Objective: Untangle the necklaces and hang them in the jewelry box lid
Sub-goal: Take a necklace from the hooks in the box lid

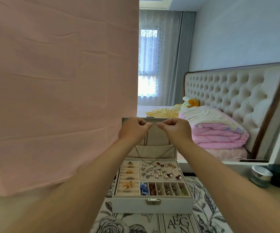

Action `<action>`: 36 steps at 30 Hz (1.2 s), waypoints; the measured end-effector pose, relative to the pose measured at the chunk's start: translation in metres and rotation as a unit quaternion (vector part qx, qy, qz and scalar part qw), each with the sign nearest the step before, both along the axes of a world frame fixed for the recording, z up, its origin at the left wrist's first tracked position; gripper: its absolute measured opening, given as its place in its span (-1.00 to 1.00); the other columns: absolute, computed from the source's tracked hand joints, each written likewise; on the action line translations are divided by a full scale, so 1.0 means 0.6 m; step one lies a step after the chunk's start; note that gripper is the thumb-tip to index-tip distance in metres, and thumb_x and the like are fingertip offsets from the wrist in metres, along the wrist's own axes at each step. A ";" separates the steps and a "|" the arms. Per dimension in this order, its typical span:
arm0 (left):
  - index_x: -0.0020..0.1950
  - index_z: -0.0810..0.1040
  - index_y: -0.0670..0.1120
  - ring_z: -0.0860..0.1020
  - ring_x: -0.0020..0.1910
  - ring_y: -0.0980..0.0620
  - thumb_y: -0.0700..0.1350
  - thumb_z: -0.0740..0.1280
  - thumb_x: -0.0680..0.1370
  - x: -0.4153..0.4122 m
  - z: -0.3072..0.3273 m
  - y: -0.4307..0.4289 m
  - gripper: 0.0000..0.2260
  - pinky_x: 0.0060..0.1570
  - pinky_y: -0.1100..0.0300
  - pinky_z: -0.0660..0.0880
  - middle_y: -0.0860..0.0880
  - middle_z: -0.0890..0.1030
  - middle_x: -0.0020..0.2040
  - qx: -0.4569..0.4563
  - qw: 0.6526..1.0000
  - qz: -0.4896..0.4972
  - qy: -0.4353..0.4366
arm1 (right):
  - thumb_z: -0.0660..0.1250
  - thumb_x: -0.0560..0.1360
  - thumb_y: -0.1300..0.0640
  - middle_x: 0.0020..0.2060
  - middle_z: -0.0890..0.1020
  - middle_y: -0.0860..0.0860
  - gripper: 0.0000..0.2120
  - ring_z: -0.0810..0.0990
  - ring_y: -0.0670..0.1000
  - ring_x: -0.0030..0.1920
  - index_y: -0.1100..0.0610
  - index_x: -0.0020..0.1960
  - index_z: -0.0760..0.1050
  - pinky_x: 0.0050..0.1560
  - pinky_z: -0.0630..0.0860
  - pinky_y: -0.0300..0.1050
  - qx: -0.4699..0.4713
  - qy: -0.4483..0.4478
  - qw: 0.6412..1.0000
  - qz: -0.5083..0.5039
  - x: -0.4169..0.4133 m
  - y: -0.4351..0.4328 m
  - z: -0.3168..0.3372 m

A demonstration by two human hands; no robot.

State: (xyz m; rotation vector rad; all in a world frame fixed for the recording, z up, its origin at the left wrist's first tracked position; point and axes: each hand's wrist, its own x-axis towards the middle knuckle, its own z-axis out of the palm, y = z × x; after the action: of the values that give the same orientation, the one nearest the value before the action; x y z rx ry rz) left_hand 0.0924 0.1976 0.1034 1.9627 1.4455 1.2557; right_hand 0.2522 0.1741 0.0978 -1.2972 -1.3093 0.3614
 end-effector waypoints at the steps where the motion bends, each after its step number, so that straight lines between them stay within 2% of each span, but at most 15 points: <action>1: -0.21 0.66 0.01 0.59 -0.27 0.09 0.13 0.40 0.54 0.005 -0.001 0.014 -0.77 -0.21 0.14 0.52 0.10 0.63 -0.33 -0.001 1.000 0.017 0.010 | 0.57 0.40 0.04 -0.32 0.66 -0.14 -0.81 0.62 -0.14 -0.21 -0.05 -0.32 0.60 -0.20 0.46 -0.22 -0.006 -0.003 1.000 -0.012 -0.001 0.014 -0.003; 4: -0.24 0.65 -0.02 0.59 -0.27 0.07 0.13 0.39 0.52 0.021 -0.005 0.052 -0.74 -0.30 0.18 0.46 0.08 0.64 -0.31 -0.008 0.998 0.060 0.028 | 0.52 0.44 0.00 -0.32 0.63 -0.15 -0.77 0.60 -0.10 -0.19 -0.05 -0.34 0.56 -0.24 0.44 -0.18 -0.026 -0.022 0.998 -0.054 -0.008 0.053 -0.011; 8: -0.38 0.49 -0.04 0.50 -0.36 0.00 0.08 0.37 0.50 0.039 -0.018 0.081 -0.69 -0.38 0.22 0.32 0.04 0.51 -0.41 -0.046 0.994 0.091 0.035 | 0.48 0.45 -0.06 -0.34 0.59 -0.15 -0.71 0.57 -0.04 -0.18 -0.03 -0.39 0.52 -0.18 0.49 -0.11 -0.057 -0.044 0.992 -0.101 -0.015 0.083 -0.026; 11: -0.40 0.38 -0.03 0.44 -0.38 -0.03 0.09 0.37 0.49 0.042 -0.028 0.090 -0.65 -0.41 0.23 0.25 0.03 0.42 -0.44 -0.070 0.992 0.105 0.014 | 0.46 0.43 -0.09 -0.33 0.61 -0.14 -0.74 0.59 -0.02 -0.16 0.00 -0.36 0.54 -0.25 0.40 -0.15 -0.067 -0.037 0.990 -0.118 -0.020 0.093 -0.038; 13: -0.39 0.38 -0.03 0.44 -0.36 -0.04 0.08 0.36 0.49 0.041 -0.031 0.093 -0.67 -0.41 0.23 0.23 0.03 0.42 -0.42 -0.081 0.991 0.108 0.003 | 0.46 0.40 -0.08 -0.32 0.64 -0.11 -0.77 0.60 0.00 -0.16 0.04 -0.32 0.58 -0.24 0.43 -0.14 -0.073 -0.036 0.990 -0.118 -0.021 0.099 -0.044; 17: -0.35 0.48 -0.06 0.57 -0.27 -0.06 0.10 0.37 0.46 0.044 -0.044 0.093 -0.71 -0.36 0.22 0.38 0.00 0.58 -0.35 -0.116 0.988 0.096 0.026 | 0.46 0.38 -0.04 -0.31 0.64 -0.05 -0.77 0.60 0.05 -0.18 0.08 -0.33 0.57 -0.21 0.48 -0.12 -0.110 -0.045 0.987 -0.112 -0.017 0.103 -0.055; 19: -0.30 0.56 -0.06 0.65 -0.07 -0.12 0.17 0.37 0.43 0.048 -0.053 0.094 -0.70 -0.18 0.15 0.55 -0.06 0.68 -0.22 -0.133 0.986 0.095 0.028 | 0.46 0.40 -0.04 -0.36 0.60 -0.03 -0.69 0.57 0.07 -0.23 0.08 -0.41 0.50 -0.28 0.42 -0.13 -0.131 -0.062 0.985 -0.098 -0.015 0.098 -0.060; 20: -0.28 0.57 -0.06 0.66 -0.02 -0.13 0.18 0.37 0.44 0.049 -0.055 0.093 -0.69 -0.12 0.13 0.55 -0.07 0.68 -0.22 -0.132 0.987 0.091 0.028 | 0.46 0.42 -0.04 -0.41 0.56 -0.03 -0.63 0.55 0.06 -0.27 0.09 -0.45 0.45 -0.32 0.36 -0.13 -0.137 -0.067 0.984 -0.089 -0.014 0.095 -0.063; 24: -0.30 0.54 -0.08 0.67 -0.20 -0.11 0.09 0.37 0.54 0.050 -0.058 0.080 -0.70 -0.19 0.14 0.54 -0.06 0.65 -0.31 -0.109 0.992 0.043 0.037 | 0.38 0.48 0.07 -0.54 0.43 -0.04 -0.58 0.43 0.04 -0.38 0.10 -0.50 0.36 -0.38 0.26 -0.14 -0.159 -0.085 0.983 -0.021 -0.013 0.081 -0.066; 26: -0.28 0.59 -0.05 0.65 -0.24 -0.05 0.02 0.37 0.55 0.047 -0.058 0.070 -0.76 -0.23 0.17 0.54 -0.02 0.66 -0.30 -0.096 0.994 0.017 0.045 | 0.34 0.49 0.14 -0.55 0.52 -0.02 -0.70 0.46 0.03 -0.42 0.10 -0.43 0.51 -0.39 0.29 -0.19 -0.202 -0.080 0.976 0.033 -0.017 0.069 -0.068; 28: -0.31 0.61 0.00 0.58 -0.29 0.06 -0.03 0.33 0.55 0.043 -0.056 0.061 -0.76 -0.33 0.23 0.41 0.04 0.62 -0.33 -0.079 0.995 0.001 0.067 | 0.32 0.48 0.16 -0.35 0.69 0.11 -0.84 0.56 0.07 -0.35 0.15 -0.18 0.66 -0.40 0.35 -0.22 -0.238 -0.025 0.967 0.085 -0.023 0.054 -0.071; 30: -0.38 0.58 0.02 0.53 -0.31 0.09 -0.06 0.30 0.56 0.040 -0.056 0.054 -0.70 -0.36 0.23 0.35 0.06 0.58 -0.38 -0.063 0.995 -0.012 0.081 | 0.33 0.47 0.17 -0.25 0.71 0.14 -0.84 0.60 0.10 -0.25 0.19 -0.03 0.65 -0.38 0.40 -0.19 -0.253 0.030 0.960 0.116 -0.026 0.045 -0.077; 31: -0.39 0.59 0.00 0.53 -0.30 0.07 -0.06 0.29 0.55 0.038 -0.056 0.050 -0.70 -0.35 0.20 0.39 0.05 0.58 -0.39 -0.056 0.994 -0.018 0.091 | 0.36 0.48 0.18 -0.24 0.71 0.11 -0.85 0.62 0.08 -0.23 0.19 0.00 0.64 -0.34 0.45 -0.16 -0.256 0.042 0.957 0.129 -0.025 0.044 -0.080; 34: -0.23 0.68 -0.06 0.60 -0.23 -0.03 -0.06 0.27 0.56 0.026 -0.057 0.041 -0.75 -0.17 0.06 0.58 -0.02 0.66 -0.26 -0.018 0.989 -0.019 0.148 | 0.43 0.49 0.17 -0.23 0.69 0.09 -0.88 0.62 0.03 -0.23 0.22 -0.04 0.65 -0.18 0.55 -0.11 -0.263 0.009 0.956 0.125 -0.021 0.045 -0.092; 36: -0.02 0.71 -0.07 0.61 -0.09 -0.04 -0.10 0.26 0.57 0.013 -0.064 0.037 -0.78 -0.03 0.05 0.59 -0.03 0.68 -0.05 0.041 0.978 -0.013 0.203 | 0.44 0.46 0.16 -0.34 0.62 0.09 -0.87 0.53 0.00 -0.35 0.21 -0.21 0.61 -0.27 0.46 -0.14 -0.264 -0.073 0.957 0.097 -0.015 0.045 -0.101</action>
State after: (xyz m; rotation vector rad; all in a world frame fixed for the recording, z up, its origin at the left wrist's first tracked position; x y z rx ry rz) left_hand 0.1005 0.2201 0.0652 2.3897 1.5618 0.9517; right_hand 0.2434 0.2010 0.0373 -1.6647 -1.5313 0.8069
